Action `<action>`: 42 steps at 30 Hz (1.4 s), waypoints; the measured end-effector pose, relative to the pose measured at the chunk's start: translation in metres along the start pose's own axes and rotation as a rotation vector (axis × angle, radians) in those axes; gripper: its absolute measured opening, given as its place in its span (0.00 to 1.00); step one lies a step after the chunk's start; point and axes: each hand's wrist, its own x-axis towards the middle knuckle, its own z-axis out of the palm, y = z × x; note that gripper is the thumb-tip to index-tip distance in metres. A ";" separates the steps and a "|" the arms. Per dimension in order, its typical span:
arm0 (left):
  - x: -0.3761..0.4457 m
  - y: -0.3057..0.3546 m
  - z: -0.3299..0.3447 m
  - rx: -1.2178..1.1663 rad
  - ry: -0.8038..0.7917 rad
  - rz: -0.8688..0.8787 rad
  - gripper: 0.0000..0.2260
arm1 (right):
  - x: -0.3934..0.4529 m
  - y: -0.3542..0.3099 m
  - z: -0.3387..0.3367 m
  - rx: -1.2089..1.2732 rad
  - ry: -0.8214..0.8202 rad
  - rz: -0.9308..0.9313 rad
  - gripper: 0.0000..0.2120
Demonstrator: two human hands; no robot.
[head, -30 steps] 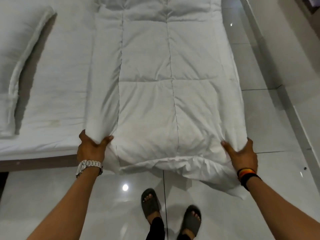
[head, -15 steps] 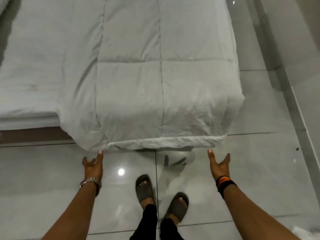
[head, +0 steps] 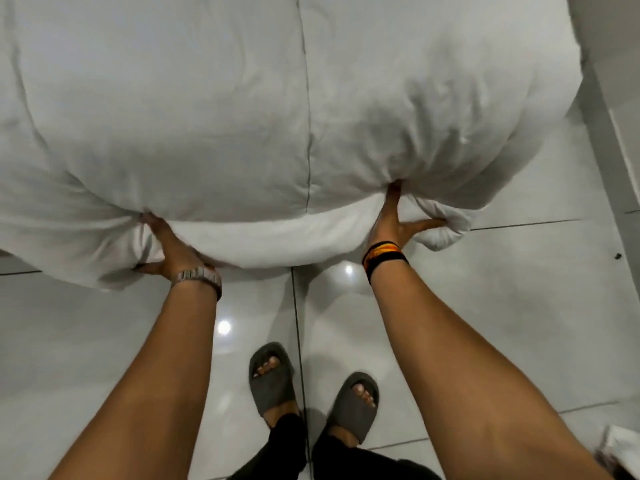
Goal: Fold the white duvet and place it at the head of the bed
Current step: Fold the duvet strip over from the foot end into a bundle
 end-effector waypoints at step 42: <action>-0.233 0.380 0.175 0.516 -0.579 0.716 0.30 | -0.197 -0.474 0.140 -0.157 -0.512 -0.168 0.34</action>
